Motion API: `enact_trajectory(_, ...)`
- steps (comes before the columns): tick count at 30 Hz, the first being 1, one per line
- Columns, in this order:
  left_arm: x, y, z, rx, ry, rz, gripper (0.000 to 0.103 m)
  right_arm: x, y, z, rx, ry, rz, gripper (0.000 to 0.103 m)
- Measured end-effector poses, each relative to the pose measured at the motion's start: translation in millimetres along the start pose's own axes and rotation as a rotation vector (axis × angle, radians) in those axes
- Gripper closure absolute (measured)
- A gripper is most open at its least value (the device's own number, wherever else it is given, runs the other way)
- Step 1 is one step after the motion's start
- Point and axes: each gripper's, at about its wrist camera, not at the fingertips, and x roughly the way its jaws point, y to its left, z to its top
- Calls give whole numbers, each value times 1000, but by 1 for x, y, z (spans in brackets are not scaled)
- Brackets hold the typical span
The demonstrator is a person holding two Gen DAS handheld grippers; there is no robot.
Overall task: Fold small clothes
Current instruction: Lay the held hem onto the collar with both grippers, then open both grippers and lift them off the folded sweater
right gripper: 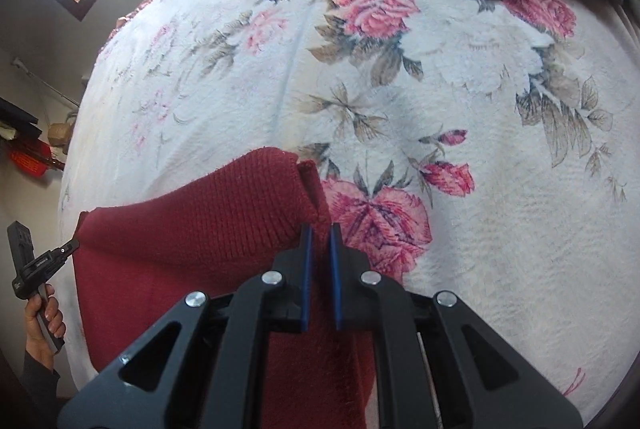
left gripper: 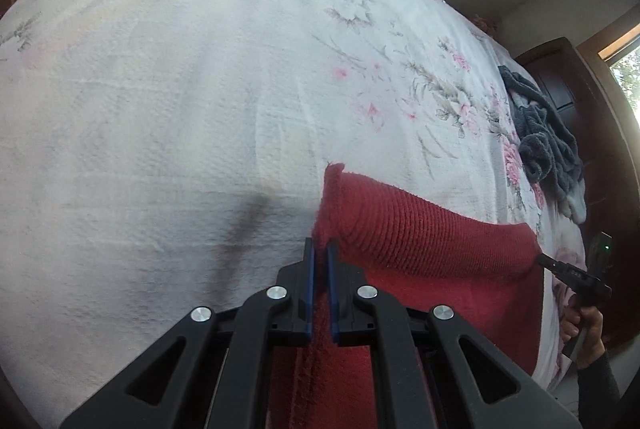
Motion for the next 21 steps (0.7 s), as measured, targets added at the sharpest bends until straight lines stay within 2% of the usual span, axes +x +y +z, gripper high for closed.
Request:
enact_trajectory(4,37,17,-8,-19,87,73,97,27,-14,-6,18,35,-41,96)
enact_trajectory(6,45,19,-11,-28,103,86,96,38,-15,-9,6,48,-56,94)
enact_trajectory(9,34,9,-11,-15,70,146,92,43,-16,-12,-10,53,-56,91)
enact_trajectory(11,3,-9,-12,35,-53,202,94,30,-16,-11,0,15,-52,80)
enact_trajectory(12,-8,-16,-13,50,-90,187,94,15,-16,-12,7,-43,-49,79)
enact_trajectory(14,-20,-28,-17,65,-118,81,94,-3,-12,-16,1,-101,-26,79)
enact_trajectory(15,-15,-34,-18,80,-93,19,94,-8,-8,-18,-8,-100,9,79)
enact_trajectory(16,-8,-39,-21,92,-63,1,93,-9,-2,-22,-24,-80,44,79)
enact_trajectory(18,15,-40,-25,104,-2,31,93,0,9,-30,-61,-32,60,79)
enact_trajectory(21,43,-20,-29,61,65,84,98,23,12,-37,-80,39,24,82)
